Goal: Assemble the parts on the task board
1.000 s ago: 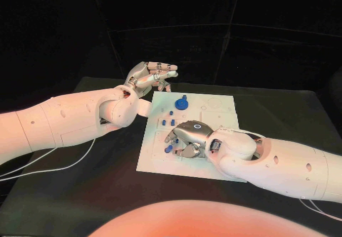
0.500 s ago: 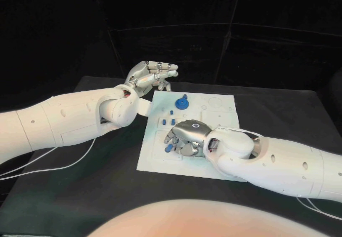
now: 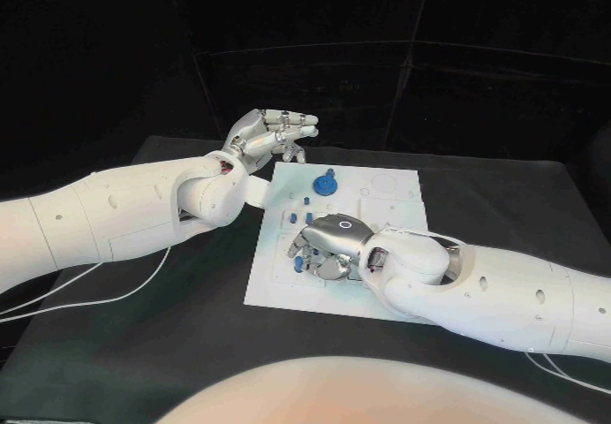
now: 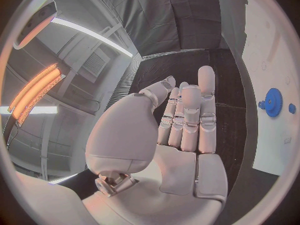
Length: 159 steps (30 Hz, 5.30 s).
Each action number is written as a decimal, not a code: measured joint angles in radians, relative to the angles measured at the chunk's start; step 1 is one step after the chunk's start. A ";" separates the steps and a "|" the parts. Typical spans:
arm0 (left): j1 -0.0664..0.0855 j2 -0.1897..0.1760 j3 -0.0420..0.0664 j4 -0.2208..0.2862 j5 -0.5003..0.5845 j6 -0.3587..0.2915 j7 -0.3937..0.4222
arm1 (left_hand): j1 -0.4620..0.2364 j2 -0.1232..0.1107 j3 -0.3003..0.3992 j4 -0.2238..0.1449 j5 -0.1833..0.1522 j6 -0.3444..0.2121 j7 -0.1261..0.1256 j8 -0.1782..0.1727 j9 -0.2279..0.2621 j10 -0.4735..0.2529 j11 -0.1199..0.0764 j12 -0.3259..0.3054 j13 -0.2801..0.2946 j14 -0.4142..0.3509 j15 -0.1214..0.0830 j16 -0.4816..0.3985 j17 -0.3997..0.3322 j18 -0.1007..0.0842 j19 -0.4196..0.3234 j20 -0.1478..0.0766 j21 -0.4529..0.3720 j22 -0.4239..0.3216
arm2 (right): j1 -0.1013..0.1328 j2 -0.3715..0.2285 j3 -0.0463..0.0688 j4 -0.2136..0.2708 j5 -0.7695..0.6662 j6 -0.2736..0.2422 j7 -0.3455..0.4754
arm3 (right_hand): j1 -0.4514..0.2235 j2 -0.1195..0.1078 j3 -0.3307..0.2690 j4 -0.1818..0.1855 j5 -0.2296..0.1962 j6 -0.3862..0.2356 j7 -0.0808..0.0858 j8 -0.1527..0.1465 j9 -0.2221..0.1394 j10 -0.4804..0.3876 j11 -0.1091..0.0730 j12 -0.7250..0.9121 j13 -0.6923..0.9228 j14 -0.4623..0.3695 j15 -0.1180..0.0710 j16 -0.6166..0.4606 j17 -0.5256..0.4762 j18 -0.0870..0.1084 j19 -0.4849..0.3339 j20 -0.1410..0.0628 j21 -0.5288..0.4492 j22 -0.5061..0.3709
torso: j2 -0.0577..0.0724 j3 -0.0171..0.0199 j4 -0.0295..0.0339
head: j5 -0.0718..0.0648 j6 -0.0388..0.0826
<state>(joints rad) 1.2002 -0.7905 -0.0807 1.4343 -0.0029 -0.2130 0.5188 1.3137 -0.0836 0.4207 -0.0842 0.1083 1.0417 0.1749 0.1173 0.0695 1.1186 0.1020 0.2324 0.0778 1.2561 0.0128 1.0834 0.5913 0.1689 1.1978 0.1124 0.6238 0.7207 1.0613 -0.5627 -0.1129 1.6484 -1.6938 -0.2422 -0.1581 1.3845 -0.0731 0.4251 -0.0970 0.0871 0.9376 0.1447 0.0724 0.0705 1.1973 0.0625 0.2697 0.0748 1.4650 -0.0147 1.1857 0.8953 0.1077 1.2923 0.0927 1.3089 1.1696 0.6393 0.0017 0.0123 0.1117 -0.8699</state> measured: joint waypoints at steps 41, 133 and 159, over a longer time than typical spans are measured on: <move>0.000 -0.007 -0.001 0.001 0.000 0.003 -0.004 | 0.000 0.000 -0.003 -0.003 0.000 0.000 0.000 0.000 0.000 -0.007 0.000 0.004 0.000 0.000 0.000 0.000 -0.003 0.000 0.000 0.000 0.000 -0.001 | 0.032 -0.434 0.061 0.207 0.391 -0.154 -0.095 | -0.182 -0.036 -0.307 0.193 0.298 0.091 -0.034 0.137 0.061 0.206 -0.041 0.855 0.943 0.002 -0.027 0.255 0.384 -0.062 0.163 -0.027 0.167 0.138 | -0.003 -0.0051 -0.0039 | -0.067 0.028; 0.000 -0.020 -0.003 0.012 0.000 0.007 -0.004 | 0.000 0.000 -0.005 0.000 0.000 0.000 0.000 0.000 0.000 -0.007 0.000 0.004 0.000 -0.003 0.004 0.000 -0.003 0.000 0.000 0.000 0.000 -0.002 | -0.050 -0.379 0.011 0.260 0.348 -0.250 -0.410 | -0.134 0.089 -0.608 0.386 0.320 0.075 -0.065 0.317 0.219 0.241 -0.070 1.020 1.229 0.002 -0.048 0.290 0.412 -0.061 0.177 -0.041 0.185 0.138 | -0.004 -0.0066 -0.0030 | -0.096 0.030; 0.000 -0.018 -0.003 0.013 0.000 0.009 -0.005 | 0.000 0.000 -0.005 0.000 0.000 0.000 0.000 0.004 0.000 -0.007 0.000 0.010 0.000 -0.003 0.003 0.000 -0.005 0.000 0.000 0.000 -0.004 -0.003 | -0.049 -0.302 0.011 0.201 0.361 -0.205 -0.430 | -0.200 0.101 -0.678 0.387 0.106 0.093 -0.082 0.337 0.252 0.245 -0.073 1.009 1.233 0.002 -0.055 0.290 0.413 -0.061 0.173 -0.045 0.185 0.138 | -0.003 -0.0058 -0.0042 | -0.085 0.028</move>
<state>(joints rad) 1.2004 -0.8085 -0.0837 1.4468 -0.0028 -0.2039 0.5140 1.3137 -0.0836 0.4154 -0.0843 0.1083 1.0417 0.1749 0.1213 0.0695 1.1113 0.1019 0.2423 0.0778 1.2526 0.0163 1.0834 0.5865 0.1688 1.1978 0.1124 0.6197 0.7176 1.0118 -0.8646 -0.1020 1.8491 -1.3330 -0.4469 -0.5879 1.1845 0.0283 -0.2529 0.2901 0.1933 1.0309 0.0628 0.4096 0.3222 1.4420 -0.0109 1.2782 1.3074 1.4668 -0.0701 1.4754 1.3079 0.0462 1.4653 0.0481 1.4939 1.3074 0.6362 -0.0040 0.0081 0.0265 -0.8423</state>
